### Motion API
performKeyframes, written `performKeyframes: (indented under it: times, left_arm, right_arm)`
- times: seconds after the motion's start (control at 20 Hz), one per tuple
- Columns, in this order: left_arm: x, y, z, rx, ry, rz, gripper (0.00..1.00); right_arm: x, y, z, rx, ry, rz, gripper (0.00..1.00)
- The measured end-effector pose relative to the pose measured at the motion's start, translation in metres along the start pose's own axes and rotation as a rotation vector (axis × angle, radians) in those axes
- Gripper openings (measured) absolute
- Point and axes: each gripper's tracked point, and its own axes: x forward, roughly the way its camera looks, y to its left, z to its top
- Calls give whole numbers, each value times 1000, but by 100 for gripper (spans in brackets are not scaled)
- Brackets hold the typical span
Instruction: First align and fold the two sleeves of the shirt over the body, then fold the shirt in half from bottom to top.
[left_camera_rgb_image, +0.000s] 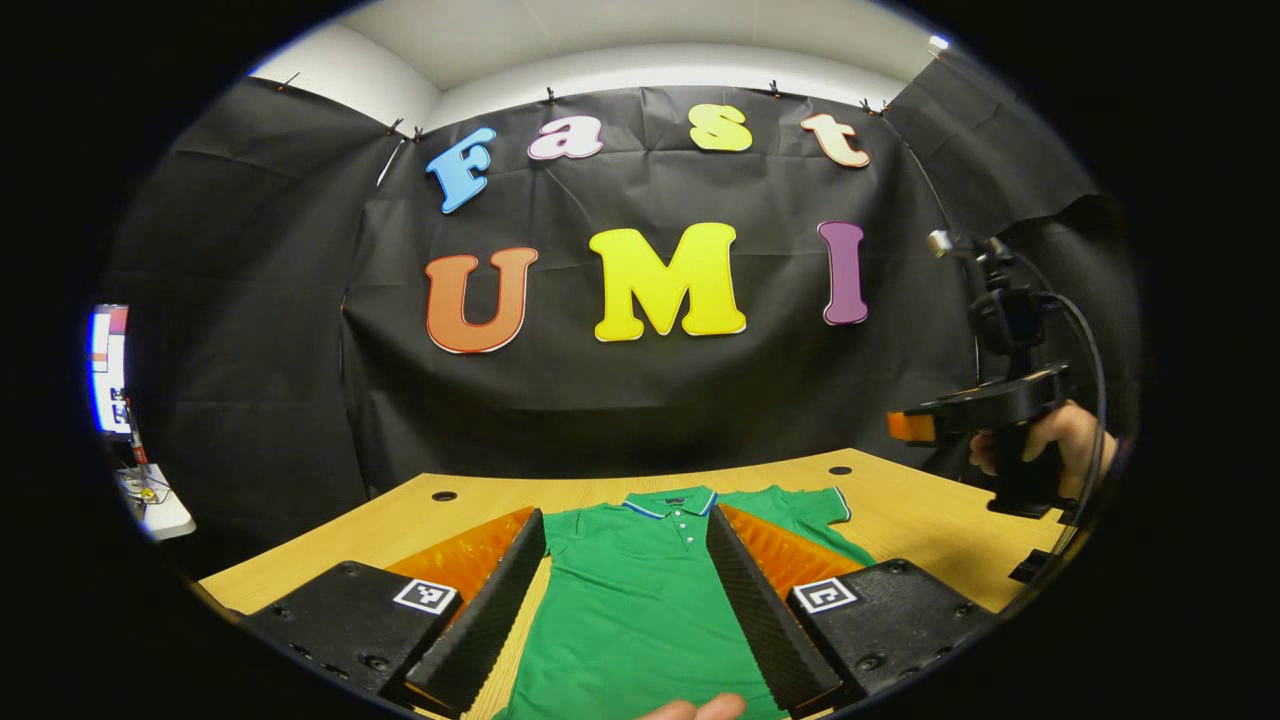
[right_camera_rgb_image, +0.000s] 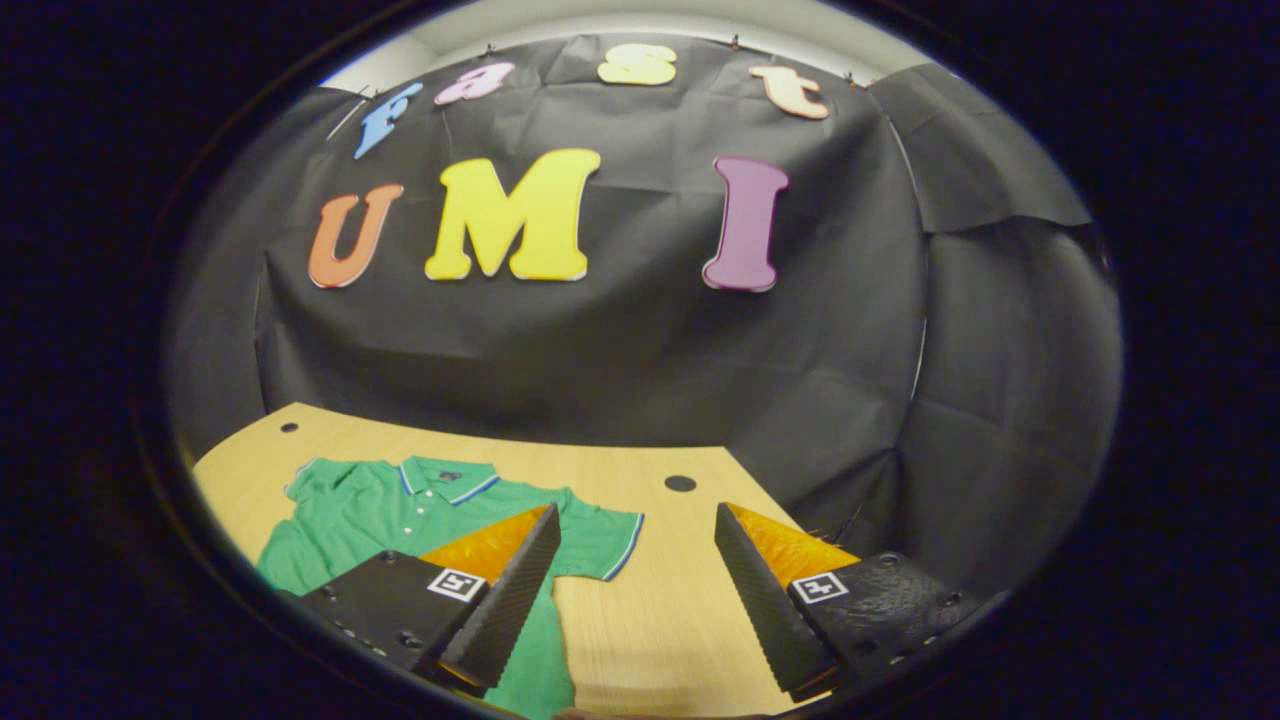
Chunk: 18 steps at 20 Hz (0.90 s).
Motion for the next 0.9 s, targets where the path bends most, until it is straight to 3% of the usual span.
performKeyframes:
  times: [0.25,0.3,0.35,0.4,0.5,0.6,0.7,0.75,0.8,0.85,0.9]
  left_arm:
    - [14,12,-21,15,52,36,100]
    - [15,14,-26,9,67,42,92]
    - [17,15,-30,4,82,46,100]
    - [20,16,-35,-1,97,49,100]
    - [23,17,-40,-3,115,52,100]
    - [26,15,-44,-1,124,49,100]
    - [26,13,-47,2,128,41,100]
    - [27,12,-47,4,128,39,100]
    - [28,13,-48,6,131,41,100]
    - [28,14,-49,7,134,42,100]
    - [28,13,-51,7,138,41,100]
  right_arm:
    - [85,15,-62,114,245,57,95]
    - [96,17,-74,137,282,56,95]
    - [107,18,-86,152,310,54,95]
    - [114,19,-95,155,334,55,95]
    - [128,16,-107,154,361,31,89]
    - [137,25,-114,148,376,45,94]
    - [148,25,-119,137,394,18,89]
    - [153,25,-125,139,417,2,92]
    - [152,28,-134,138,458,-4,88]
    - [158,27,-129,129,396,-12,88]
    - [167,28,-130,139,412,-13,82]
